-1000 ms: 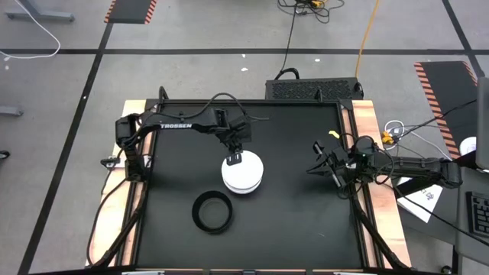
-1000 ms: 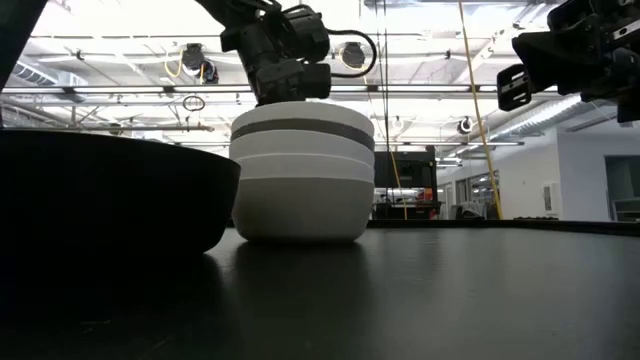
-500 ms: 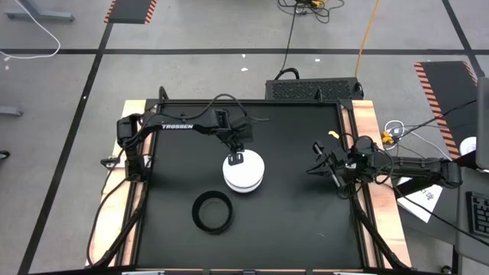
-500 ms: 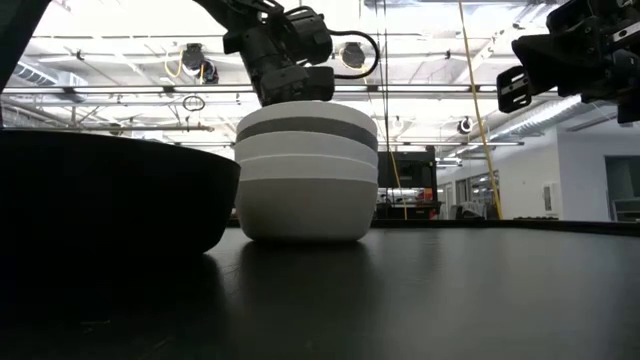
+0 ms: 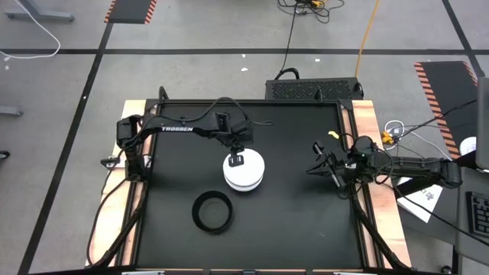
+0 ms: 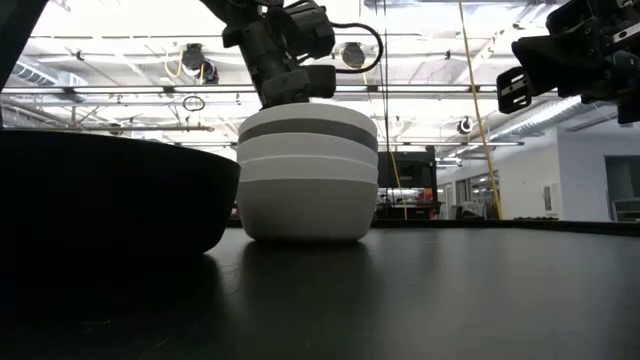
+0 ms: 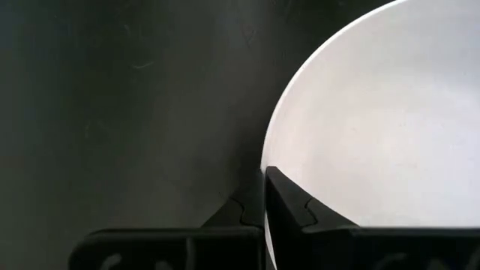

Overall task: Nest bowls inside each other
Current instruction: Stack the white bowl into the gray bowl

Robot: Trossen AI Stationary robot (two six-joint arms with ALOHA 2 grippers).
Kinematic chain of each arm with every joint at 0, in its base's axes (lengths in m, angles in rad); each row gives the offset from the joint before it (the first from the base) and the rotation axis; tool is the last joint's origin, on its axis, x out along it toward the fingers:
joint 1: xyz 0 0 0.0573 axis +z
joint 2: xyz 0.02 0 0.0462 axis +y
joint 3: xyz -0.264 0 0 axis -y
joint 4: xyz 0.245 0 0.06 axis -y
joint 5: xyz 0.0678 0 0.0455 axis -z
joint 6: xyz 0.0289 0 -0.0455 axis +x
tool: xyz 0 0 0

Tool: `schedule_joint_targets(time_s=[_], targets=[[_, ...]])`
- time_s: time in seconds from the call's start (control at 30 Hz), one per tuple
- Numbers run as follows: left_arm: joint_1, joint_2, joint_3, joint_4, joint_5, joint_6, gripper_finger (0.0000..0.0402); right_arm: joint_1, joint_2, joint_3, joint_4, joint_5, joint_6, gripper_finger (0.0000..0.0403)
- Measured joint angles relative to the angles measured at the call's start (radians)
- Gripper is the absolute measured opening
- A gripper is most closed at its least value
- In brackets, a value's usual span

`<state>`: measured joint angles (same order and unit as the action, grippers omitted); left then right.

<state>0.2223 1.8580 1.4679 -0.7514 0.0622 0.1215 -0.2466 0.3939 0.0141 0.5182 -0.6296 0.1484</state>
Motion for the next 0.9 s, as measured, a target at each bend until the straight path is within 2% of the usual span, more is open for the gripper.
schedule_joint_targets(time_s=[0.43, 0.9], targets=[[-0.032, 0.0, 0.035, -0.02, -0.057, 0.008, 0.0, 0.0, 0.0, 0.0, -0.001, 0.0, -0.004, 0.0018], [-0.036, 0.0, 0.045, -0.032, -0.014, -0.003, 0.0008, 0.0, 0.0, 0.0, -0.015, 0.0, -0.004, 0.0018]])
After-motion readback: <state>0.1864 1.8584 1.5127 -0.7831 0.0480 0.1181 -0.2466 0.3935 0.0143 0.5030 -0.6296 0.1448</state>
